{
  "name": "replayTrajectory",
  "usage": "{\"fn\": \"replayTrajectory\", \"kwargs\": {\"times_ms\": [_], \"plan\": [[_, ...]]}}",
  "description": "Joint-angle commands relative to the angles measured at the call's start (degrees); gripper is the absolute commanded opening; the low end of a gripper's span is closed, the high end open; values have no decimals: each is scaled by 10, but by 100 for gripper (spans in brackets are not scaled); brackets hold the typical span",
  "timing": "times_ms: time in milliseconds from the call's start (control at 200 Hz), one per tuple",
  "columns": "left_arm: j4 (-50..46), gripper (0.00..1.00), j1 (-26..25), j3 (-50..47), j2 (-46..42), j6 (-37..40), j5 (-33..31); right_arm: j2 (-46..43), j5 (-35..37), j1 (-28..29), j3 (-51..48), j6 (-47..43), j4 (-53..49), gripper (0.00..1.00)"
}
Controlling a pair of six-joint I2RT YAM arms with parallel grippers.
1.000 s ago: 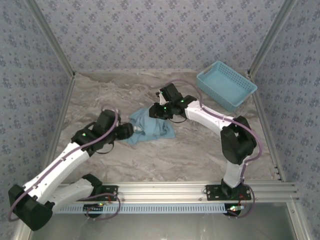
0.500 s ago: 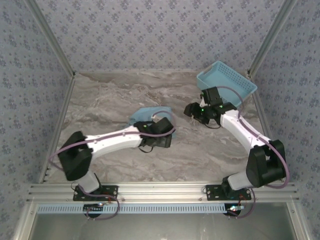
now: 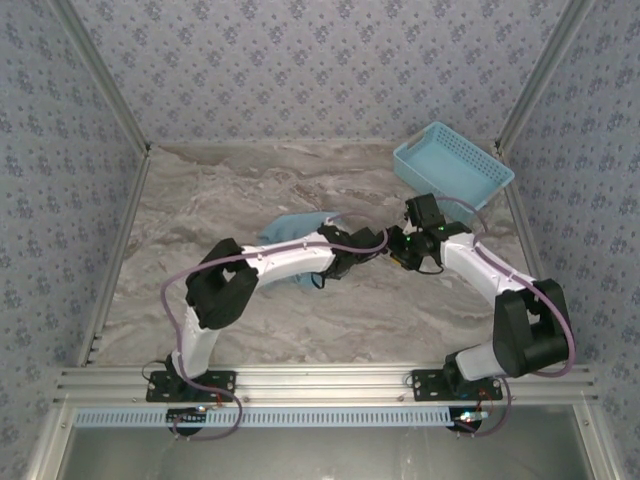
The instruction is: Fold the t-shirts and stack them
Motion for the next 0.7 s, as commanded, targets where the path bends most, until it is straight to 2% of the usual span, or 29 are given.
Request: {"fn": "replayTrajectory", "kwargs": {"times_ms": [0, 15, 80, 130, 325, 485, 595, 695], "plan": [[29, 3, 19, 0, -38, 69, -9, -8, -1, -8, -5, 11, 1, 57], [37, 0, 19, 3, -43, 78, -6, -10, 2, -9, -5, 11, 1, 57], [57, 0, 19, 27, -59, 118, 22, -23, 12, -17, -5, 11, -3, 56], [63, 0, 20, 55, -65, 139, 67, -35, 21, -26, -4, 10, -7, 56], [46, 0, 20, 231, -62, 151, 208, -85, 78, -70, 2, 5, -48, 54], [-20, 0, 21, 443, -27, 140, 240, -127, 134, -103, 16, -3, -85, 53], [-79, 0, 41, 605, -1, 111, 253, -142, 171, -108, 45, -19, -126, 53], [-104, 0, 70, 678, -9, 88, 272, -150, 207, -106, 76, -23, -157, 54]]}}
